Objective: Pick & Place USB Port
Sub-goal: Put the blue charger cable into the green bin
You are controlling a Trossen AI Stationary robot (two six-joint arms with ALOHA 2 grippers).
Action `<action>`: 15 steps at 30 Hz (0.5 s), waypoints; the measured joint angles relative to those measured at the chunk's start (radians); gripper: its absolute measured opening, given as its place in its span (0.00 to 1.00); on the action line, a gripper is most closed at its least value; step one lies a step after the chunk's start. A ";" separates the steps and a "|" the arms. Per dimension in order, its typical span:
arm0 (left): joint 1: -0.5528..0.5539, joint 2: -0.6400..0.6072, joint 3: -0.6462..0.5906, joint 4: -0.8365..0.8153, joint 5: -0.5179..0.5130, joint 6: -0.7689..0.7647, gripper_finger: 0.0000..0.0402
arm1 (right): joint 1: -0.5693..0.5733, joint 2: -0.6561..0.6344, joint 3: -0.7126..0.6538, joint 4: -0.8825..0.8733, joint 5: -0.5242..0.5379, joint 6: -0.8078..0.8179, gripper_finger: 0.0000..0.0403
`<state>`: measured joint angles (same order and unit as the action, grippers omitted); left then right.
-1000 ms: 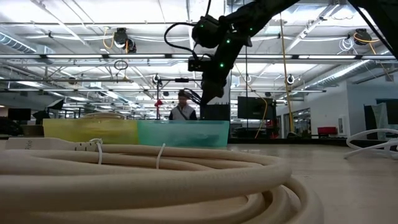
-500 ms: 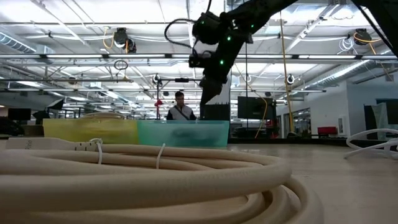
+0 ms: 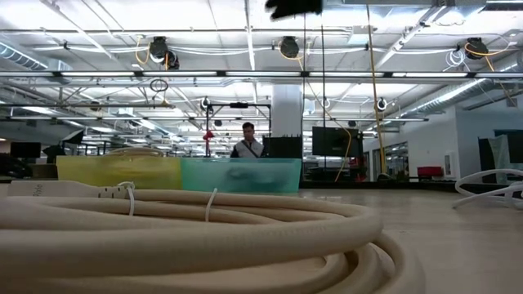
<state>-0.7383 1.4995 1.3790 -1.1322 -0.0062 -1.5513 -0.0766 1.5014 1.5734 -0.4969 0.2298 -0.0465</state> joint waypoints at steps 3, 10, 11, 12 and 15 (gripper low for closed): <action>-0.078 0.052 0.000 0.035 0.097 -0.079 0.32 | 0.070 -0.093 0.000 -0.046 0.043 0.008 0.53; -0.227 0.200 0.000 0.147 0.169 -0.314 0.32 | 0.183 -0.204 0.000 -0.148 0.164 0.045 0.52; -0.242 0.223 0.000 0.156 0.178 -0.348 0.32 | 0.192 -0.209 0.000 -0.152 0.164 0.051 0.52; -0.254 0.244 0.000 0.164 0.189 -0.372 0.32 | 0.201 -0.214 0.000 -0.153 0.163 0.057 0.52; -0.283 0.309 0.000 0.157 0.202 -0.418 0.32 | 0.226 -0.218 0.000 -0.166 0.163 0.062 0.52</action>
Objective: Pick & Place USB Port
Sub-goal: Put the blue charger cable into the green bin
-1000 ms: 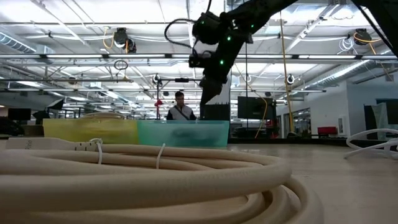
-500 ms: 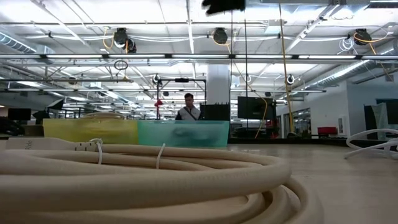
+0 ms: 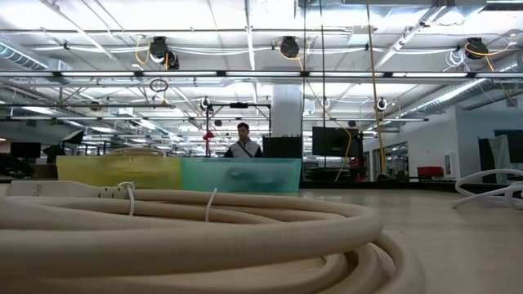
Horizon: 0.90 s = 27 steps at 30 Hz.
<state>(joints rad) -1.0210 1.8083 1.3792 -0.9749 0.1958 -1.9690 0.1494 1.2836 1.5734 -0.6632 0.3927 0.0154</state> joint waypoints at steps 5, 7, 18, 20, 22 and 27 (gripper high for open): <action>-0.008 0.095 0.000 -0.038 0.012 -0.026 0.32 | 0.038 0.005 0.000 -0.001 -0.001 0.000 0.53; -0.005 0.125 0.000 -0.042 0.012 -0.026 0.32 | 0.053 0.007 0.000 -0.001 -0.002 0.005 0.53; 0.002 0.223 0.001 -0.088 0.124 0.003 0.32 | 0.129 0.007 0.000 0.000 -0.002 0.071 0.53; 0.001 0.203 -0.001 -0.076 0.087 -0.003 0.32 | 0.138 0.007 0.000 0.000 -0.002 0.079 0.53; 0.000 0.163 0.002 -0.069 0.038 0.000 0.32 | 0.142 0.007 0.000 0.000 -0.002 0.079 0.53; 0.006 0.082 0.006 -0.190 -0.011 -0.046 0.32 | 0.140 0.007 0.000 0.003 -0.001 0.090 0.52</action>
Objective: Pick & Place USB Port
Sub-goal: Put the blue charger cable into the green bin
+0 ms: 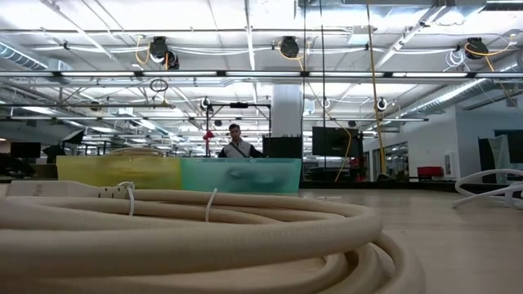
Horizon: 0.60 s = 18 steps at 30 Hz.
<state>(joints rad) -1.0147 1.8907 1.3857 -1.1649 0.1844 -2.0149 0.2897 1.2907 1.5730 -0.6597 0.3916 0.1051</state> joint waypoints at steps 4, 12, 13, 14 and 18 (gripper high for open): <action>-0.012 -0.024 0.000 -0.147 0.007 -0.010 0.32 | 0.000 0.000 0.000 0.016 0.000 -0.002 0.52; -0.023 -0.025 -0.082 -0.020 0.017 -0.034 0.32 | 0.000 0.000 0.000 0.034 0.001 -0.002 0.52; -0.029 -0.025 -0.104 0.000 0.023 -0.042 0.32 | 0.000 0.000 0.000 0.035 0.000 -0.001 0.52; -0.034 -0.025 -0.126 0.015 0.029 -0.051 0.32 | 0.000 0.000 0.000 0.035 0.000 -0.001 0.52; -0.041 -0.025 -0.206 0.038 0.094 -0.079 0.32 | 0.000 0.000 0.000 0.035 0.000 0.004 0.52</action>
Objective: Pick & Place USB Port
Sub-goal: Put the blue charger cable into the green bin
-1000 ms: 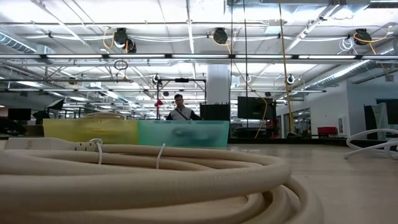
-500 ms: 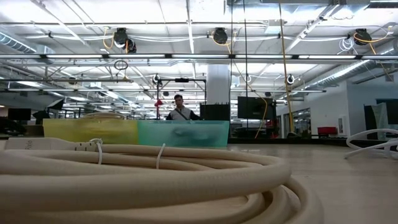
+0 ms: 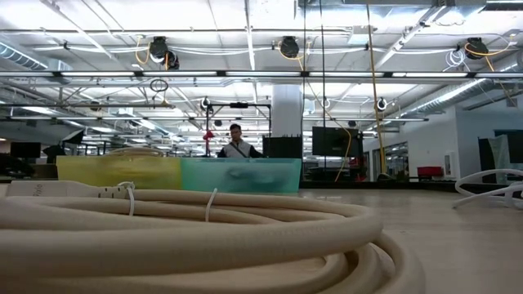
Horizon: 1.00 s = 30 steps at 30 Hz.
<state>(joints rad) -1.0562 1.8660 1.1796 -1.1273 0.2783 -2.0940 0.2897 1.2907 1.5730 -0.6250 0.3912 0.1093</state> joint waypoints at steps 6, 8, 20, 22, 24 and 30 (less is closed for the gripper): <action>0.013 -0.012 -0.131 0.260 0.012 0.015 0.31 | 0.000 0.000 0.000 0.015 0.000 0.012 0.52; 0.021 -0.015 -0.150 0.310 0.011 -0.011 0.25 | 0.000 0.000 0.000 0.015 -0.001 0.023 0.52; 0.139 -0.039 -0.151 0.288 0.013 0.093 0.01 | 0.007 -0.001 0.000 0.017 -0.001 0.036 0.52; 0.140 -0.053 -0.153 0.247 0.000 0.084 0.03 | 0.007 -0.001 0.000 0.017 -0.001 0.044 0.52; 0.139 -0.069 -0.154 0.217 -0.028 0.066 0.05 | 0.007 -0.001 0.000 0.016 -0.002 0.054 0.52; 0.148 -0.125 -0.158 0.197 -0.121 0.051 0.20 | 0.014 -0.001 0.000 0.015 -0.001 0.063 0.52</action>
<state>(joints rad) -0.9085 1.7414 1.0218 -0.9305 0.1571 -2.0428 0.3036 1.2900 1.5726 -0.6102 0.3901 0.1719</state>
